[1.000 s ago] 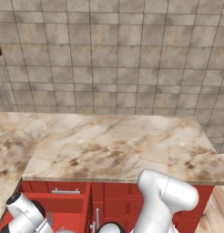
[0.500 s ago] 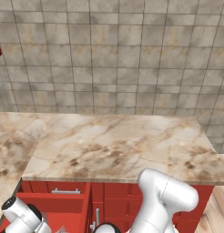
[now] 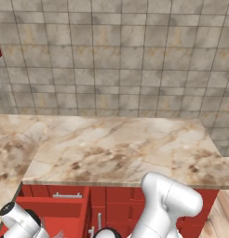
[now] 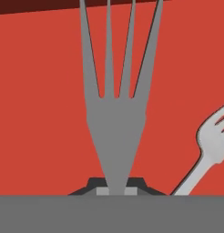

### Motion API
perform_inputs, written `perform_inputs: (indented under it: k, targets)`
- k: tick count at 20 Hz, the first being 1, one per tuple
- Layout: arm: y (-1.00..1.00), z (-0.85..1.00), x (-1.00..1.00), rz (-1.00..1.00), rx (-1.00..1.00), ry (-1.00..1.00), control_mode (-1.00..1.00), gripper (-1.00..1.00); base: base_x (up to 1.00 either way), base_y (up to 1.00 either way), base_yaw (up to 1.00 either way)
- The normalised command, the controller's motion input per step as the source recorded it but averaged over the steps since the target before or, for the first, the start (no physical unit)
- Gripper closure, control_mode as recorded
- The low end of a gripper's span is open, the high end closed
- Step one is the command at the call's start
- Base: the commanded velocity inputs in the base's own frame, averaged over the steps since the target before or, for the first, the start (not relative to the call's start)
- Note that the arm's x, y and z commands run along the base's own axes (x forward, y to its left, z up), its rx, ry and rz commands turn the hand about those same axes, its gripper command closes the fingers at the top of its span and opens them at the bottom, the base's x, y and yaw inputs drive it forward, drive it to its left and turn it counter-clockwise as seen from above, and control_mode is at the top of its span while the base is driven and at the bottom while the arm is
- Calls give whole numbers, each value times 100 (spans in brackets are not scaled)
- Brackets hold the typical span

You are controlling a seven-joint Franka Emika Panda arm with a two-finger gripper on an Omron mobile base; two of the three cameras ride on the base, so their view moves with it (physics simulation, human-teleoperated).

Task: Organize the utensils by type. Pick up the wooden spoons from the counter and place them in the open cabinet. Then pick up the metallic utensils from the counter and place them in the open drawer.

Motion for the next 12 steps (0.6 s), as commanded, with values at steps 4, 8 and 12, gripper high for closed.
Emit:
perform_inputs:
  k: [4,8,12]
  targets:
    - [5,-23,0,0,4,0,-100,100,0,0,0]
    - [0,-22,-5,0,2,0,-100,-100,0,0,0]
    - [-1,-10,-13,0,2,0,-100,-100,0,0,0]
